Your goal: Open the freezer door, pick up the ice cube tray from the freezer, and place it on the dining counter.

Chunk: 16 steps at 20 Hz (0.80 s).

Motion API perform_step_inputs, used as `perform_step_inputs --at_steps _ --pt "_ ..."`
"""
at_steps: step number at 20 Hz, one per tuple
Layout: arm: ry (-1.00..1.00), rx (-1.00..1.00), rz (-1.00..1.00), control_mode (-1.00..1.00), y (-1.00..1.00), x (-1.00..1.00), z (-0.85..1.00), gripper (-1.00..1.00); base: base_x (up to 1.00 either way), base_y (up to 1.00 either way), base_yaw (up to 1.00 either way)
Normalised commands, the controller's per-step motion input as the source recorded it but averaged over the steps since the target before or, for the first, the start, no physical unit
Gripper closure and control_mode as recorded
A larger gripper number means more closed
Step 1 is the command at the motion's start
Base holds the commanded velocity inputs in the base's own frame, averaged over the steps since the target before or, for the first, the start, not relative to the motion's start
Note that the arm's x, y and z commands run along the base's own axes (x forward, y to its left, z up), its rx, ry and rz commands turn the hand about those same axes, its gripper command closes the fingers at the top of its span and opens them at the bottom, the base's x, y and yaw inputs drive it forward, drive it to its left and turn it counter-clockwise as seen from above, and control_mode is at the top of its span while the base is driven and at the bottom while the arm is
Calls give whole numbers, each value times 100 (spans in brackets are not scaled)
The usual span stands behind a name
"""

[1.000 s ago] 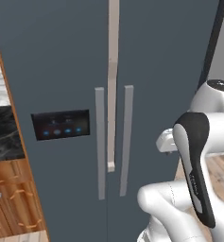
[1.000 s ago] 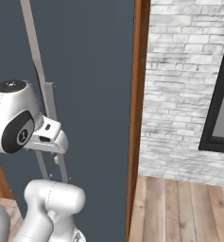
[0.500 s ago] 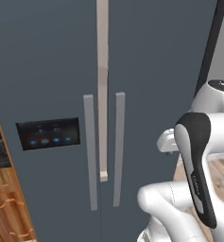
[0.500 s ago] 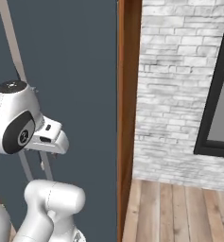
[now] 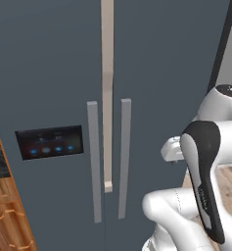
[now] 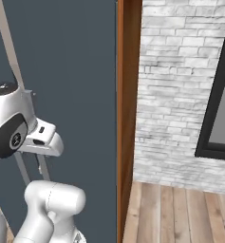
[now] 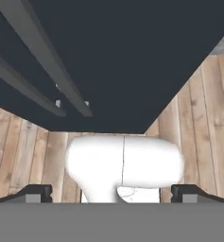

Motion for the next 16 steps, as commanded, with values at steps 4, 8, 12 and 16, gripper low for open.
perform_step_inputs --at_steps 4,8,12,16 --pt "-29 0 0 -100 89 -85 0 -100 0 0 0" --pt "-43 0 0 -100 92 -62 5 -100 0 0 0" --pt "-51 1 0 -100 75 -32 0 -100 0 0 0" --pt "-52 4 0 -100 66 -1 2 -100 0 0 0"
